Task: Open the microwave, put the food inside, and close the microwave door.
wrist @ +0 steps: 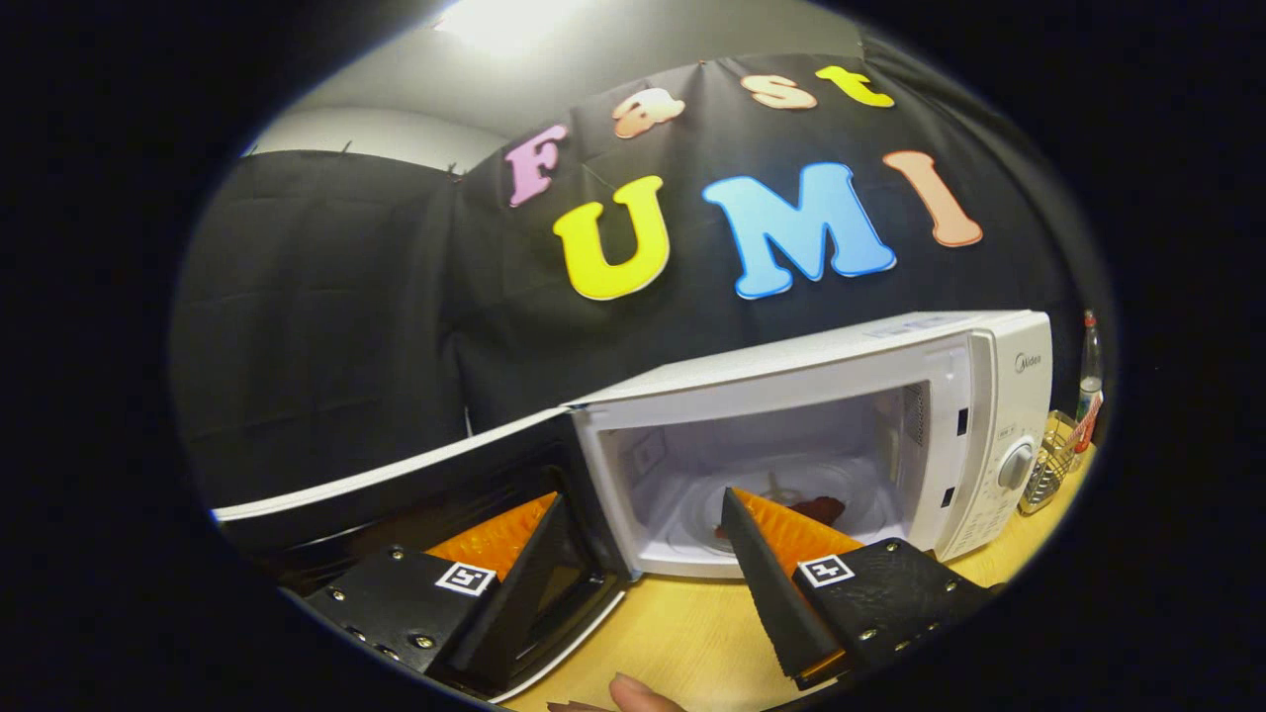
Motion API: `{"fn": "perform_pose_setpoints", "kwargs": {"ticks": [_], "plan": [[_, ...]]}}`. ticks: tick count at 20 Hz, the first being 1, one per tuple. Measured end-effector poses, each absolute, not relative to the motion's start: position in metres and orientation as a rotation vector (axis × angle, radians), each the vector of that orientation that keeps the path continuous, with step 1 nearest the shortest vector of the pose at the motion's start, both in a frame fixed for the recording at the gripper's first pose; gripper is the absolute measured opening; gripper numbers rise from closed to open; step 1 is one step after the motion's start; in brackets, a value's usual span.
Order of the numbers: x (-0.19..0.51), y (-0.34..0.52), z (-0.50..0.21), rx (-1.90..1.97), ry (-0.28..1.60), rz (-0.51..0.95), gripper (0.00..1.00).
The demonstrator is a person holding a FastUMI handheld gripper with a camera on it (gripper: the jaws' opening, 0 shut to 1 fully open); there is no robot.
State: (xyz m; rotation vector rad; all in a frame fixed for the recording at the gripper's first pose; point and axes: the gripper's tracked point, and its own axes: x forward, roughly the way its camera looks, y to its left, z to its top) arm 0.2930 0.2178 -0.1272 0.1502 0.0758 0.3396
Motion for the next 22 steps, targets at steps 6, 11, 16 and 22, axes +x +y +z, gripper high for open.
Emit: {"fn": "perform_pose_setpoints", "kwargs": {"ticks": [6,11,16,22], "plan": [[0.175,0.297,-0.053,0.139,-0.103,0.591,0.95],[0.117,0.335,-0.031,0.17,-0.17,0.69,0.95],[0.106,0.386,-0.071,0.111,0.013,0.768,0.66],[0.088,0.426,-0.109,-0.113,-0.001,0.784,0.32]]}}
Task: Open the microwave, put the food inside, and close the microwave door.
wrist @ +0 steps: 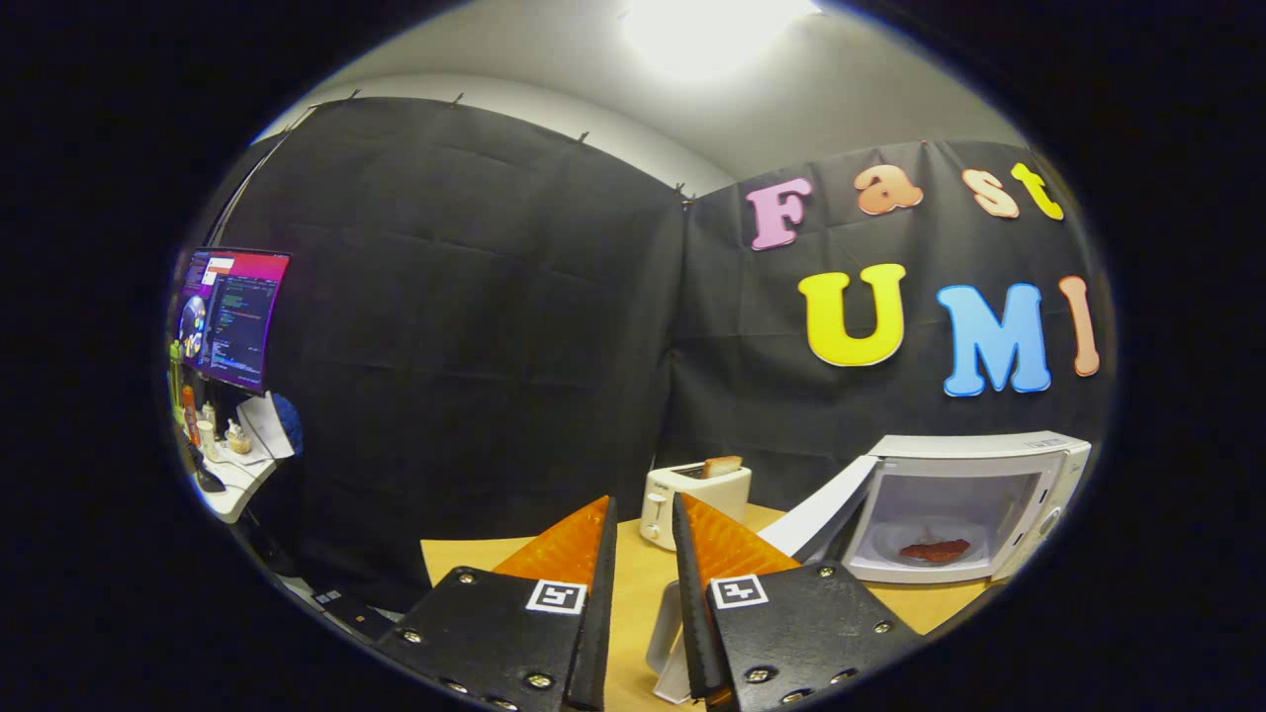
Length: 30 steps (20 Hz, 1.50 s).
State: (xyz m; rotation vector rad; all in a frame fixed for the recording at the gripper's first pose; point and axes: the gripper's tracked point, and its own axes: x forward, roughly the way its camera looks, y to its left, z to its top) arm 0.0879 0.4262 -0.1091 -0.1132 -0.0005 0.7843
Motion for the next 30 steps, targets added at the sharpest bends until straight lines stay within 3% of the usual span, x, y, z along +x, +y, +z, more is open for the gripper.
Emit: {"fn": "perform_pose_setpoints", "kwargs": {"ticks": [2,3,8,10,16,22,30], "plan": [[0.082,0.438,-0.136,-0.116,0.077,0.804,0.31],[0.085,0.439,-0.142,-0.128,0.097,0.771,0.11],[0.127,0.424,-0.187,-0.167,0.164,0.636,0.11],[0.124,0.422,-0.2,-0.095,0.229,0.655,0.01],[0.117,0.377,-0.199,-0.135,0.204,0.584,0.01],[0.134,0.307,-0.18,-0.151,0.118,0.405,0.01],[0.168,0.22,-0.183,-0.126,0.137,0.25,0.01]]}}
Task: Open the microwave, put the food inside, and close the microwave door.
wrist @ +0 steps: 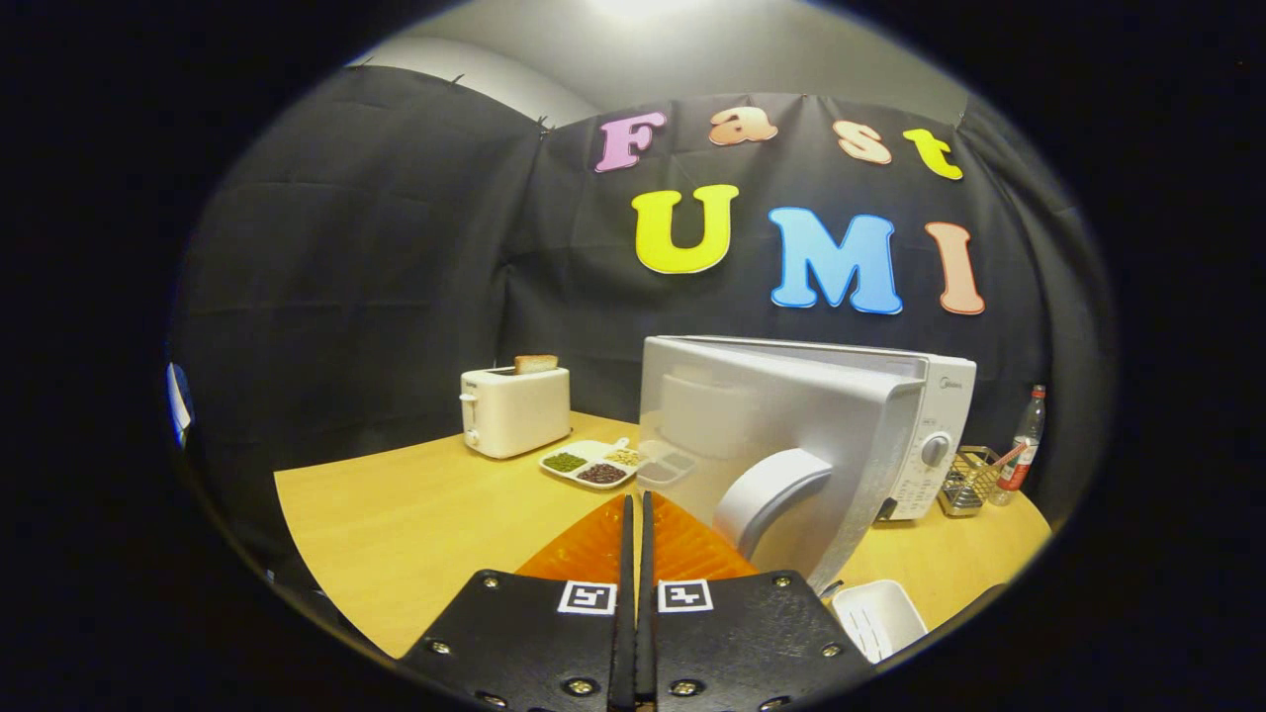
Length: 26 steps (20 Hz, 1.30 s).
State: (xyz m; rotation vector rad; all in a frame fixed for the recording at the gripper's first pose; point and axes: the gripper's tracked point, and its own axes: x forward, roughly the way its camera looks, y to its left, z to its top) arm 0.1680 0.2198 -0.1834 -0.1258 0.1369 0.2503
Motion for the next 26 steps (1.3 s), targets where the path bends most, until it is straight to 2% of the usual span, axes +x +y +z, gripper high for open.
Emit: {"fn": "perform_pose_setpoints", "kwargs": {"ticks": [6,18,26], "plan": [[0.192,0.173,-0.183,-0.146,0.139,0.178,0.01],[0.264,0.08,-0.188,-0.116,0.129,-0.062,0.01],[0.318,0.055,-0.191,-0.183,0.094,-0.151,0.01]]}}
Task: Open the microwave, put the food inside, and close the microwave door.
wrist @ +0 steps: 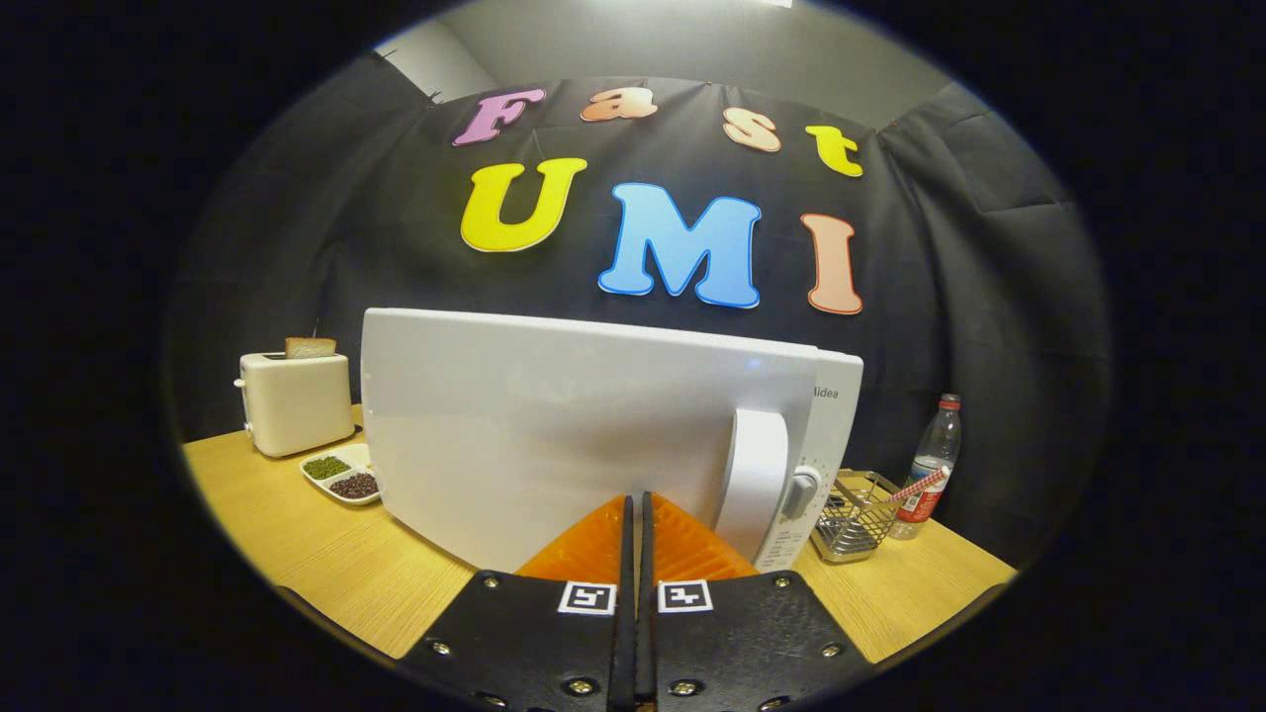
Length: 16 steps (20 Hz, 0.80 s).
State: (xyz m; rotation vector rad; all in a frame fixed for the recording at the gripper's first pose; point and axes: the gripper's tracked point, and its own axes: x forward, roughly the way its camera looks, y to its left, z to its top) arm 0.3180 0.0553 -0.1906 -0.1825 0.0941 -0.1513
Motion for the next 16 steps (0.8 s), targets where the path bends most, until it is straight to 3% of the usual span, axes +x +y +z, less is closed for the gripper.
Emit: {"fn": "perform_pose_setpoints", "kwargs": {"ticks": [14,16], "plan": [[0.369,0.04,-0.194,-0.264,0.091,-0.184,0.03],[0.366,0.042,-0.191,-0.265,0.106,-0.184,0.07]]}}
